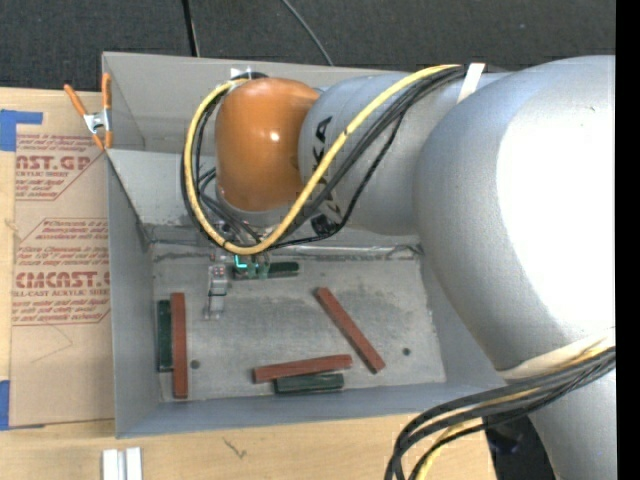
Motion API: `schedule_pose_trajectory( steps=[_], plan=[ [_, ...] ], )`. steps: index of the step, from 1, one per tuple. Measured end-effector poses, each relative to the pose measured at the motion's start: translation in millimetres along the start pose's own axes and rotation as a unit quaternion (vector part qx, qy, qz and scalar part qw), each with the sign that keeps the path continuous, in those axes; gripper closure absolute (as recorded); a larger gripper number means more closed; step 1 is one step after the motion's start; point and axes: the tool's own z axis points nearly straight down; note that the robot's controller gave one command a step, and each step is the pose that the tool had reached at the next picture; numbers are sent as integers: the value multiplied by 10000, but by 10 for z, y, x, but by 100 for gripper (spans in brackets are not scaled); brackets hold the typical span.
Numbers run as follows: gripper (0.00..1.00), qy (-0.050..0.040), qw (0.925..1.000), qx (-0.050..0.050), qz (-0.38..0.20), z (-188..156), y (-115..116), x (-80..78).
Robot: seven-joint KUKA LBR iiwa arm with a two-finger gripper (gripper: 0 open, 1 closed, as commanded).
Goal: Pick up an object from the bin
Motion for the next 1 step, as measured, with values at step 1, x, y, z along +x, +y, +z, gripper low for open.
schedule_pose_trajectory(
  steps=[1],
  plan=[
    [0,-36,10000,-8,6,-47,-6,-23]
  ],
)
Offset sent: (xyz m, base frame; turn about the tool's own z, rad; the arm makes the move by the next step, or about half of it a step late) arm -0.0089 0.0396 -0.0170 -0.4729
